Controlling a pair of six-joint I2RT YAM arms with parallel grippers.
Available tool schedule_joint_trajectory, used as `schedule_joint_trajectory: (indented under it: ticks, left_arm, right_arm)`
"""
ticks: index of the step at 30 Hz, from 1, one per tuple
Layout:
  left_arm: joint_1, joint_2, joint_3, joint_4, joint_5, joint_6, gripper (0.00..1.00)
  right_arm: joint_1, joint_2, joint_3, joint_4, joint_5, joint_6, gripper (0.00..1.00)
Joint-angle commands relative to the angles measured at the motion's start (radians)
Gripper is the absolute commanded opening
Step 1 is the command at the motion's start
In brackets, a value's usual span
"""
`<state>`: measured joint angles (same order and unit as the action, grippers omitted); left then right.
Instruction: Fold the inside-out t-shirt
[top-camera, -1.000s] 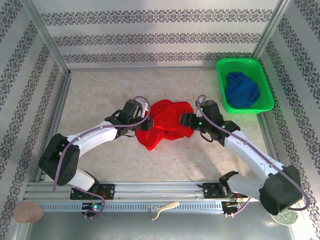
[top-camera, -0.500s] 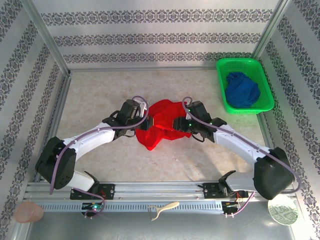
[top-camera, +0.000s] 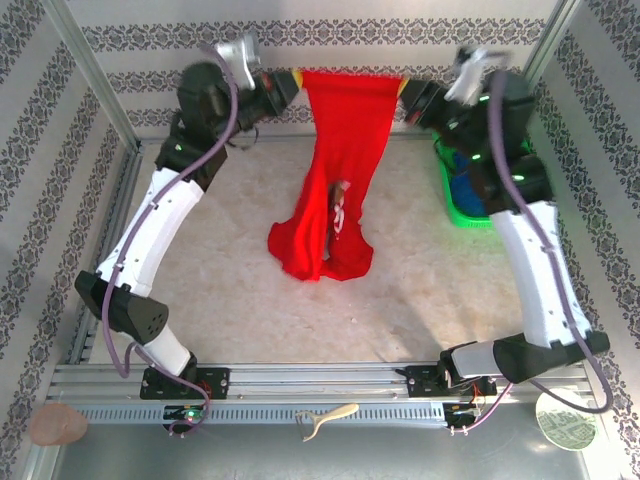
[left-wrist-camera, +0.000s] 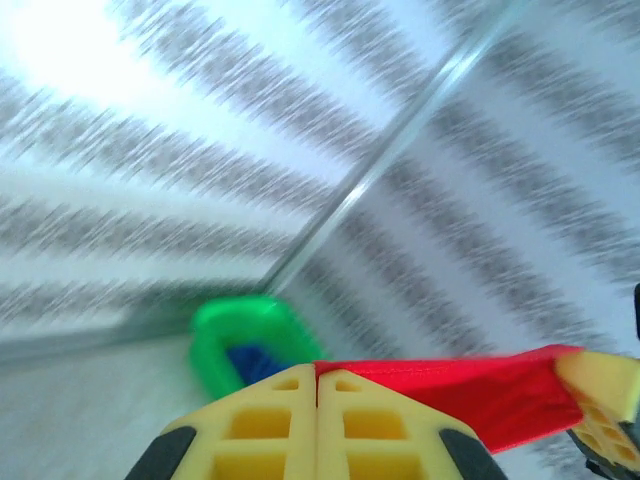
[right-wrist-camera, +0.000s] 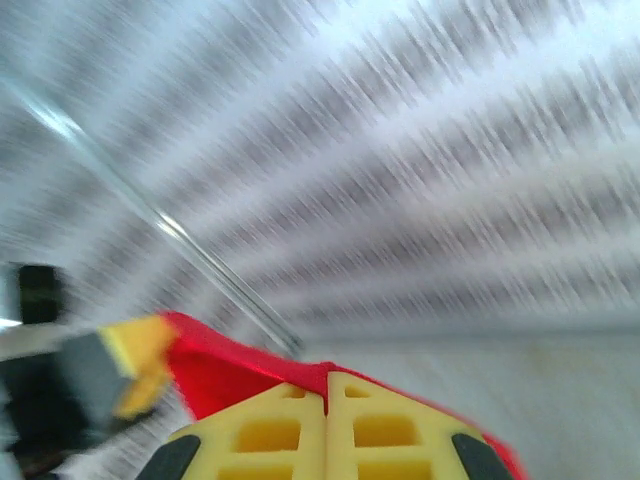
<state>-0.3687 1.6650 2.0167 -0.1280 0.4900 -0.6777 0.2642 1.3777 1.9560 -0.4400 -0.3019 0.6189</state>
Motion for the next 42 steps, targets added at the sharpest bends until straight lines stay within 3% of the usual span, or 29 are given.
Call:
schedule_joint_trajectory:
  ticks: [1,5,10,16,19,21,23,28,32,37,42]
  left_arm:
    - [0.007,0.039,0.201,-0.047,0.04,-0.073,0.0]
    - [0.008,0.034,0.238,-0.045,0.032,-0.087,0.0]
    - [0.007,-0.017,0.146,-0.009,0.017,-0.093,0.0]
    - [0.008,0.022,0.162,-0.084,-0.016,-0.057,0.0]
    - [0.01,0.037,0.112,-0.156,-0.037,-0.019,0.33]
    - [0.013,0.01,0.018,-0.182,-0.072,0.013,0.51]
    - [0.021,-0.053,-0.142,-0.171,-0.111,0.005,0.6]
    - [0.01,-0.217,-0.556,-0.158,-0.135,-0.112,0.62]
    - [-0.091,-0.295,-0.825,-0.178,-0.177,-0.183,0.62]
    - [-0.235,-0.271,-0.972,-0.269,-0.279,-0.274,0.62]
    - [-0.295,-0.234,-1.023,-0.314,-0.351,-0.393,0.64]
  right_arm:
    - [-0.012,0.014,0.192,-0.084,-0.01,-0.028,0.0]
    - [-0.025,0.035,0.265,-0.083,-0.041,-0.004,0.0]
    - [-0.025,0.026,0.252,-0.028,-0.09,0.041,0.0]
    - [-0.068,0.112,0.387,-0.109,-0.121,0.014,0.0]
    - [-0.1,0.131,0.314,-0.101,-0.132,0.005,0.0]
    - [-0.118,0.141,0.264,-0.093,-0.129,-0.007,0.0]
    - [-0.14,0.149,0.213,-0.082,-0.122,-0.012,0.0]
    - [-0.184,0.168,0.193,-0.092,-0.093,-0.033,0.0]
    - [-0.224,0.176,0.207,-0.092,-0.098,-0.017,0.0]
    - [-0.248,0.194,0.244,-0.101,-0.124,-0.005,0.0]
    - [-0.253,0.221,0.279,-0.111,-0.128,0.003,0.0]
